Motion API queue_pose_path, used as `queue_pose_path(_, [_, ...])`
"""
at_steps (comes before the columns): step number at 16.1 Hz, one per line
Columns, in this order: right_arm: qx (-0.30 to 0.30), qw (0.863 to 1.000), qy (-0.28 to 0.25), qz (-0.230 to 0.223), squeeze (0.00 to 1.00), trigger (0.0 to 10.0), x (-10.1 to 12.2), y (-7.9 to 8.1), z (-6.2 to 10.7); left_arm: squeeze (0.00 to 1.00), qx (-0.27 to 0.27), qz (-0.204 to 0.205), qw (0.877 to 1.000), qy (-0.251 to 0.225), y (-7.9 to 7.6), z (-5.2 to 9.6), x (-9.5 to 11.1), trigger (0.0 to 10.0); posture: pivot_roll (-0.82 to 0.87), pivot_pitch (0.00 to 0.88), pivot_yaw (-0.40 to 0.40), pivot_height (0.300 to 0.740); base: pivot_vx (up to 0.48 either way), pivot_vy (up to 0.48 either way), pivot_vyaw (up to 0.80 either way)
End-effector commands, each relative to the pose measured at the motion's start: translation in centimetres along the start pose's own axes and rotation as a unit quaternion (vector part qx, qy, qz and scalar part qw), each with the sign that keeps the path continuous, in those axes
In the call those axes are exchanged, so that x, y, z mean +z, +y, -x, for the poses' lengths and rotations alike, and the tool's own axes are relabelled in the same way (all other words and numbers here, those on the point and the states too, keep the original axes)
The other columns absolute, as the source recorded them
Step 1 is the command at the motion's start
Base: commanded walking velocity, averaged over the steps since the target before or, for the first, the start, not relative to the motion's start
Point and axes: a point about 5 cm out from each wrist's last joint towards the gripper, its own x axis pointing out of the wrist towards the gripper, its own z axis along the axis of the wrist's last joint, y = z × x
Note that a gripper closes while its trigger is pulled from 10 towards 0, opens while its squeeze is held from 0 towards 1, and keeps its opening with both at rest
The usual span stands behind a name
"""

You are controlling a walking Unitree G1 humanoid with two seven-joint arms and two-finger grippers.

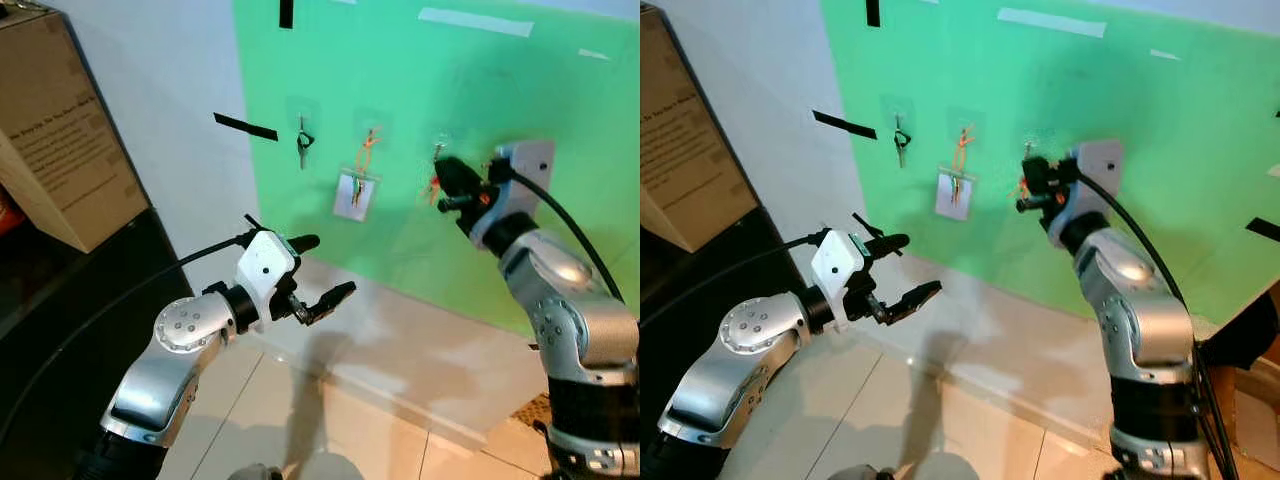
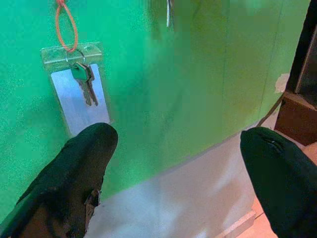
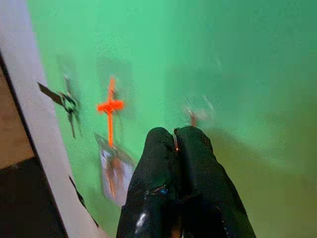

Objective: Hang keys on a hook

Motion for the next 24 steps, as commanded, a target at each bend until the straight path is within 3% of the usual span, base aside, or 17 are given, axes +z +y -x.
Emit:
queue_pose_path(1, [0.01,1.0,-0.014,-0.001,0.0,10.0,0.6,0.4,-0.6,0.0,-0.002,-0.006,1.0,0.0,-0.2,0.0,0.3,10.0,-0.11,0.0,-0.003,0.74,0.0,0.0,0.0])
queue_pose_path(9, [0.009,1.0,-0.011,-0.009,0.0,10.0,-0.1,0.5,-2.1,0.0,-0.001,-0.007,1.0,0.001,-0.1,0.0,0.3,10.0,-0.11,0.0,-0.005,0.74,0.0,0.0,0.0])
queue_pose_path(13, [-0.029,0.999,-0.02,-0.004,0.0,10.0,0.0,-0.3,-2.6,0.0,-0.003,-0.008,1.0,0.001,-0.1,-0.1,0.3,10.0,-0.11,0.0,-0.005,0.74,0.0,0.0,0.0])
queue_pose_path(20, [-0.038,0.999,-0.025,0.005,0.0,10.0,0.3,-1.6,-1.3,0.0,-0.009,-0.009,1.0,-0.001,-0.2,-0.1,0.4,10.0,-0.11,0.0,0.003,0.74,0.0,0.0,0.0])
queue_pose_path(24, [-0.02,1.0,0.011,0.012,0.0,10.0,-1.4,-1.2,-0.2,0.0,-0.014,-0.009,1.0,-0.001,-0.3,-0.2,0.3,10.0,-0.11,0.0,0.003,0.74,0.0,0.0,0.0])
